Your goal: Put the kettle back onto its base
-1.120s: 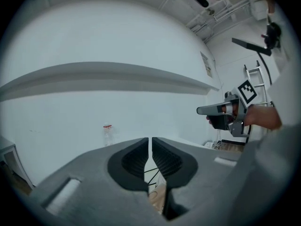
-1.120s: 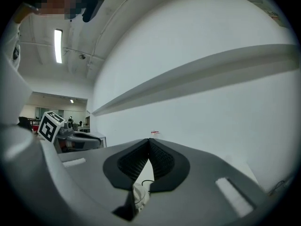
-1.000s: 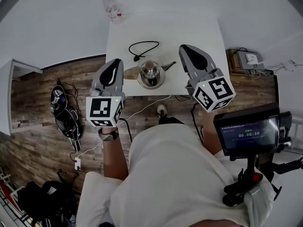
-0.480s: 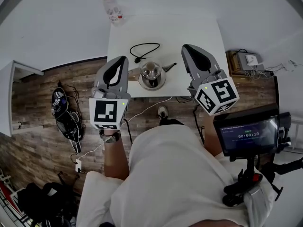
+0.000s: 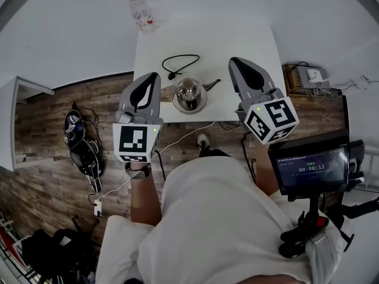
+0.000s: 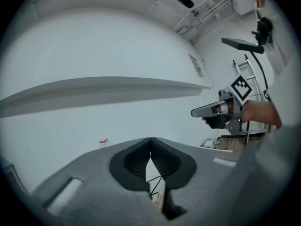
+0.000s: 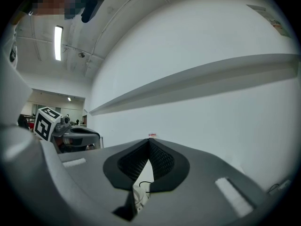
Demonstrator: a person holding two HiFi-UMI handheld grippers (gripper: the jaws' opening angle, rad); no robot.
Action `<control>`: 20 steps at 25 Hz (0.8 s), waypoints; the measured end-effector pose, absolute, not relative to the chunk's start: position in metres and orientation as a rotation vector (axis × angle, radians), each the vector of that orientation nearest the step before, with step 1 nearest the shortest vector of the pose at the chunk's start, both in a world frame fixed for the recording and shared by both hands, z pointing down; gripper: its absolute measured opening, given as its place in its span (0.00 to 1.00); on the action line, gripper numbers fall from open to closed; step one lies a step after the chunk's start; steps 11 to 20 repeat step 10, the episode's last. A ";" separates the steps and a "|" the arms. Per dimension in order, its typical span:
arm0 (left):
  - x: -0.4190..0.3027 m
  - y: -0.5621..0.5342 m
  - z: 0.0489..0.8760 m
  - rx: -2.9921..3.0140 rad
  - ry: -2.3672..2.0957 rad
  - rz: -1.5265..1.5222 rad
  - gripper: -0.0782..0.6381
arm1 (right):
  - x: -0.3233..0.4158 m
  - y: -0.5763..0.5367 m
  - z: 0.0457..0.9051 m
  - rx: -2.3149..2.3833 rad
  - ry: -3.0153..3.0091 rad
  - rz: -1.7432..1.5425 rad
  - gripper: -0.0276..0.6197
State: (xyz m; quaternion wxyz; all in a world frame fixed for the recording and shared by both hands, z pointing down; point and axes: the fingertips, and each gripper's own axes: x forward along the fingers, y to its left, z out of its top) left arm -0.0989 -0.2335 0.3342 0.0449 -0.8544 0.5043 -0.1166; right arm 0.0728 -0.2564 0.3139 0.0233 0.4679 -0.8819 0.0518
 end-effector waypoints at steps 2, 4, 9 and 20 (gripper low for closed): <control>-0.102 -0.233 0.339 -2.617 1.547 -0.370 0.12 | 0.071 -0.256 0.315 1.445 -2.733 0.167 0.05; -0.106 -0.233 0.344 -2.626 1.570 -0.378 0.12 | 0.071 -0.256 0.315 1.443 -2.736 0.173 0.05; -0.107 -0.233 0.345 -2.634 1.588 -0.367 0.12 | 0.073 -0.256 0.318 1.446 -2.736 0.184 0.05; -0.107 -0.234 0.345 -2.635 1.587 -0.366 0.12 | 0.073 -0.256 0.318 1.446 -2.735 0.186 0.05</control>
